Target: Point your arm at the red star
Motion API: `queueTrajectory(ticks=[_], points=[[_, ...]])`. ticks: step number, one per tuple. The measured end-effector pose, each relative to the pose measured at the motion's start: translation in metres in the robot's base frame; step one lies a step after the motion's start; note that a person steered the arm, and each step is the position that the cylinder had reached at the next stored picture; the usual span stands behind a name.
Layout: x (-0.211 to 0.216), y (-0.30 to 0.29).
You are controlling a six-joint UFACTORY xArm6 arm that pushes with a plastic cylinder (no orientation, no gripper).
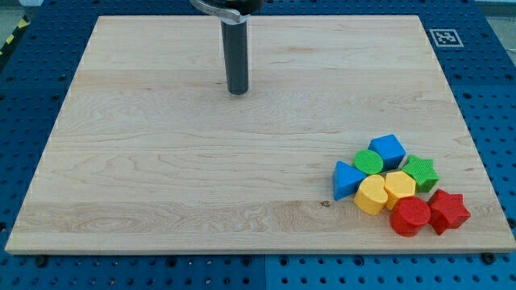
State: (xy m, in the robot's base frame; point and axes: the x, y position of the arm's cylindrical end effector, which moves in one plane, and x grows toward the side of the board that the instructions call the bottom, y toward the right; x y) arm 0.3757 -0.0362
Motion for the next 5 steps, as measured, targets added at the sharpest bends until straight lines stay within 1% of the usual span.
queueTrajectory(ticks=[1, 2, 3, 4, 5], points=[[0.0, 0.013], [-0.012, 0.122], [-0.013, 0.245], [0.025, 0.322], [0.092, 0.336]])
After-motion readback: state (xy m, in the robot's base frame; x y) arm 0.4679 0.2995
